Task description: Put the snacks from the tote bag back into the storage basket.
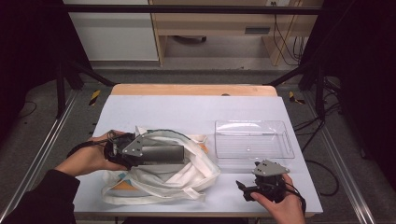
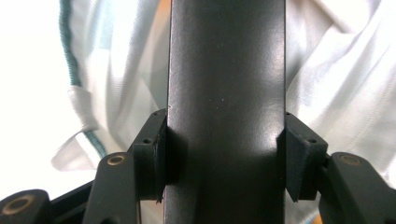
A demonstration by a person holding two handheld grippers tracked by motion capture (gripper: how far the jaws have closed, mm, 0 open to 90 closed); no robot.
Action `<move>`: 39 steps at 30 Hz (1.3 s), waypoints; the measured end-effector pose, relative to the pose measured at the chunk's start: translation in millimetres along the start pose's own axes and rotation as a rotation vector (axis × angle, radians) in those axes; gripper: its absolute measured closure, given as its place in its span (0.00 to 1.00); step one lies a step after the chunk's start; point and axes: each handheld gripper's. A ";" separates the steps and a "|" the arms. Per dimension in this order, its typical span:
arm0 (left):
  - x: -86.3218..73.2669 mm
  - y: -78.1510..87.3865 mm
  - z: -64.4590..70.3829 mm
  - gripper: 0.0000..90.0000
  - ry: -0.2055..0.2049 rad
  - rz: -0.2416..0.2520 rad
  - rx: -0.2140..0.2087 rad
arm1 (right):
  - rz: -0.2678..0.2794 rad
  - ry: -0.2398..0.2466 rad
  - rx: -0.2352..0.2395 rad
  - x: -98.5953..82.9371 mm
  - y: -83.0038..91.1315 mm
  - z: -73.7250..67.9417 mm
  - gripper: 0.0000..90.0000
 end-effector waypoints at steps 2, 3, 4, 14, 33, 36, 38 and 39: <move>2.2 4.8 -0.7 0.48 0.002 0.005 0.000 | -0.008 0.037 -0.002 9.9 1.3 0.5 0.11; 3.3 6.7 -0.9 0.48 0.001 0.007 0.001 | -0.009 0.054 -0.005 15.3 2.0 1.1 0.11; 4.3 8.5 -0.9 0.48 0.003 0.009 -0.003 | -0.011 0.068 -0.005 20.8 3.3 1.6 0.11; 15.6 24.0 -0.9 0.48 0.017 0.058 0.003 | -0.027 0.203 -0.021 69.9 17.1 6.1 0.11; 62.2 24.6 -17.8 0.48 -0.022 0.014 0.059 | -0.117 0.481 -0.052 129.9 10.5 9.5 0.19; 67.2 22.7 -19.6 0.48 -0.025 0.015 0.061 | -0.127 0.503 -0.053 135.3 10.4 9.8 0.19; 70.7 22.0 -20.2 0.48 -0.028 0.015 0.061 | -0.135 0.519 -0.051 137.9 10.1 9.9 0.20; 72.4 21.8 -20.7 0.48 -0.032 0.017 0.066 | -0.143 0.525 -0.048 139.3 10.3 9.7 0.20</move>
Point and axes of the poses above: each handheld gripper's, and its own axes: y roughly backward along the jaws, x roughly out of its top, z roughly to its right, and after that the axes turned 2 degrees about -y, right-handed
